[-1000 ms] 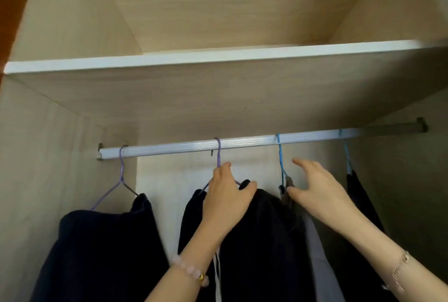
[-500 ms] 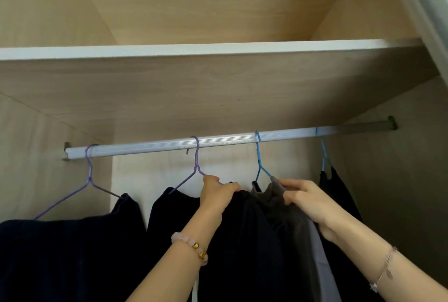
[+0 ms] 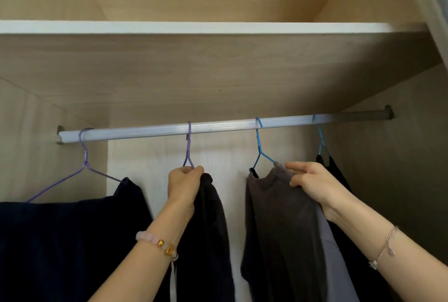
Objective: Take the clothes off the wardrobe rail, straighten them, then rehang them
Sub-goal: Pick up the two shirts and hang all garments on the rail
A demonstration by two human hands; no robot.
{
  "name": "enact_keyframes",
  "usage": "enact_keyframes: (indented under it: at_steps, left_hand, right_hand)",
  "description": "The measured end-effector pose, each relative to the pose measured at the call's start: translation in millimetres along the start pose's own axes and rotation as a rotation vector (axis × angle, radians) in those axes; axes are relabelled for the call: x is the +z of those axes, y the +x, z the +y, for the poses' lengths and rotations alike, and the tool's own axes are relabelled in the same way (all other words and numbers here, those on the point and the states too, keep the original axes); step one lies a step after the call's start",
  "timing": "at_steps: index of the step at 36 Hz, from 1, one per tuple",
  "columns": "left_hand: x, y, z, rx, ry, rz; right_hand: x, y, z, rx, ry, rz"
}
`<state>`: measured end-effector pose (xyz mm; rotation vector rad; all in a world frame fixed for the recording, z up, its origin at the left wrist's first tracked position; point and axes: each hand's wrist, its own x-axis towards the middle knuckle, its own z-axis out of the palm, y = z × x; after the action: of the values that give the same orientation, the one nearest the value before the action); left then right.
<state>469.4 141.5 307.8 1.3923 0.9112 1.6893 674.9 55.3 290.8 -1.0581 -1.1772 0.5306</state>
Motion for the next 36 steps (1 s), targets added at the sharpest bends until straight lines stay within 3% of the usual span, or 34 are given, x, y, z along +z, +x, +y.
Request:
enact_keyframes:
  at_steps: [8, 20, 23, 26, 29, 32, 36]
  left_hand:
    - [-22, 1, 3, 0.003, -0.027, 0.036]
    - [-29, -5, 5, 0.056, 0.041, -0.070]
    - [-27, -6, 5, 0.068, 0.044, -0.093]
    - [-24, -7, 5, 0.074, 0.046, -0.095]
    - [-23, -8, 4, 0.076, 0.046, -0.100]
    - [-21, -7, 3, 0.083, 0.037, -0.104]
    - [-19, -6, 2, 0.088, 0.031, -0.105]
  right_hand:
    - [-1, -3, -2, 0.002, 0.005, 0.038]
    - [-1, -2, 0, -0.040, -0.071, 0.083]
    - [-12, 3, 1, -0.240, -0.307, 0.303]
    - [-27, 11, 4, -0.380, -0.731, 0.515]
    - [-39, 23, 14, -0.293, -1.085, 0.470]
    - [-48, 30, 21, -0.112, -1.022, 0.392]
    - [-66, 32, 27, -0.098, -0.979, 0.478]
